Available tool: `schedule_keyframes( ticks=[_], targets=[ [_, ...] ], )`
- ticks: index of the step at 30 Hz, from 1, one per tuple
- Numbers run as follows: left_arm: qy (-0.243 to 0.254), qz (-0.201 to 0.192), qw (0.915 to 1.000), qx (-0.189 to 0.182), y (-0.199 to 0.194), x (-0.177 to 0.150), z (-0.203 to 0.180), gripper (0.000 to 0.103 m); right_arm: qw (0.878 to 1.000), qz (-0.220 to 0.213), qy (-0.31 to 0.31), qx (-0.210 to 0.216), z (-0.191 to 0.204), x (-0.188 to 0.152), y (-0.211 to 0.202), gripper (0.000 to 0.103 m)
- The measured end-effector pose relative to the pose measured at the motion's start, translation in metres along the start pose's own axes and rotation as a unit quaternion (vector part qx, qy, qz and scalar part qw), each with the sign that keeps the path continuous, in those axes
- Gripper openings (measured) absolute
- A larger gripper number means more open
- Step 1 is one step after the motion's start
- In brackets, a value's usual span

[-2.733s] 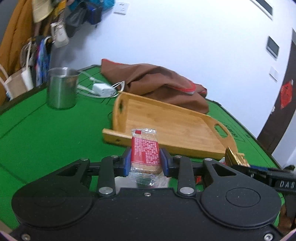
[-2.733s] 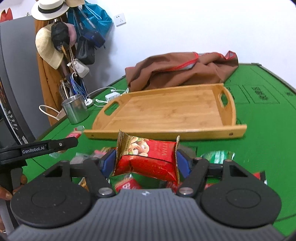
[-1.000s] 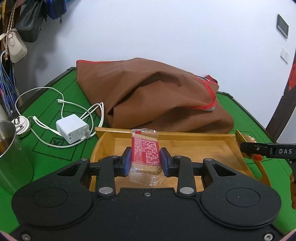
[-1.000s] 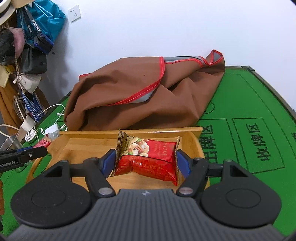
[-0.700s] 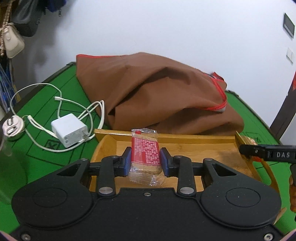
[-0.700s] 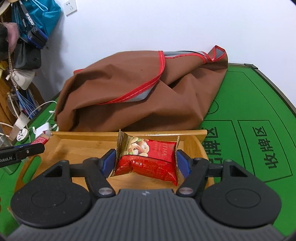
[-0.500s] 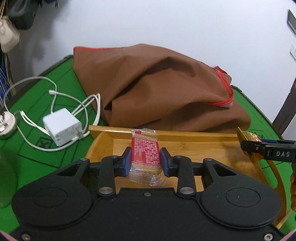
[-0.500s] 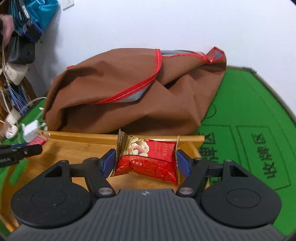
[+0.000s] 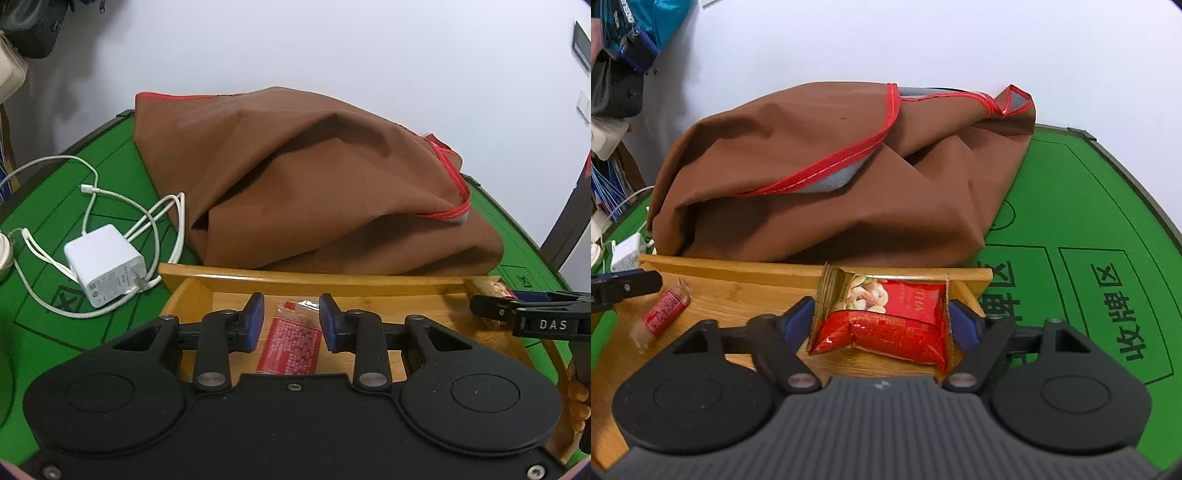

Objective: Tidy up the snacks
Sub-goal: 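Carry both packets over the bamboo tray with both tools, then open both tools to drop the packets into the tray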

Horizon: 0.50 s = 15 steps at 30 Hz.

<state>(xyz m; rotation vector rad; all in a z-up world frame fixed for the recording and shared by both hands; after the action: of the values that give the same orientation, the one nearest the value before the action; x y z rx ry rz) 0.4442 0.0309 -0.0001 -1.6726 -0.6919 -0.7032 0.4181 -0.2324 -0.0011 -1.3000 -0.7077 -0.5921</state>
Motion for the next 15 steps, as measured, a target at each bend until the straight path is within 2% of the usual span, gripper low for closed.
schedule_keyframes(
  ticks=[4, 6, 10, 11, 13, 15],
  targets=[
    [-0.001, -0.005, 1.0000, 0.006, -0.002, 0.003, 0.004, 0.030, 1.000, -0.023, -0.013, -0.012, 0.004, 0.007, -0.011, 0.095],
    [-0.005, -0.009, 0.9999, 0.007, -0.005, 0.005, 0.006, 0.030, 0.999, -0.033, -0.020, -0.013, 0.007, 0.009, -0.016, 0.103],
    [-0.004, -0.014, 0.9999, 0.008, -0.009, 0.007, 0.005, 0.030, 0.999, -0.038, -0.029, -0.008, 0.015, 0.010, -0.021, 0.103],
    [0.002, -0.013, 0.9999, 0.010, -0.009, 0.006, 0.003, 0.033, 0.999, -0.036, -0.030, -0.008, 0.016, 0.010, -0.020, 0.103],
    [0.009, -0.012, 0.9998, 0.014, -0.009, 0.005, -0.002, 0.050, 0.999, -0.030, -0.031, -0.012, 0.018, 0.009, -0.017, 0.103],
    [0.014, -0.017, 0.9996, 0.020, -0.010, 0.005, -0.006, 0.072, 0.999, -0.025, -0.031, -0.016, 0.017, 0.008, -0.016, 0.103]
  ],
)
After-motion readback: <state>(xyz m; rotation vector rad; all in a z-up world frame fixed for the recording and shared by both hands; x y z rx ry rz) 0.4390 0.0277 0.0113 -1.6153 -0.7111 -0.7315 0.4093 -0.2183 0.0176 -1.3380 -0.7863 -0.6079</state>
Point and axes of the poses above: each gripper's, at about its wrist camera, not at the fingertips, and y roughly the way its jaws point, z to its left, x to its top, the point moved 6 cm from there along y, roughly the way its jaws point, and after that the axes turned 3 degrees about x, right-handed, at the moved point
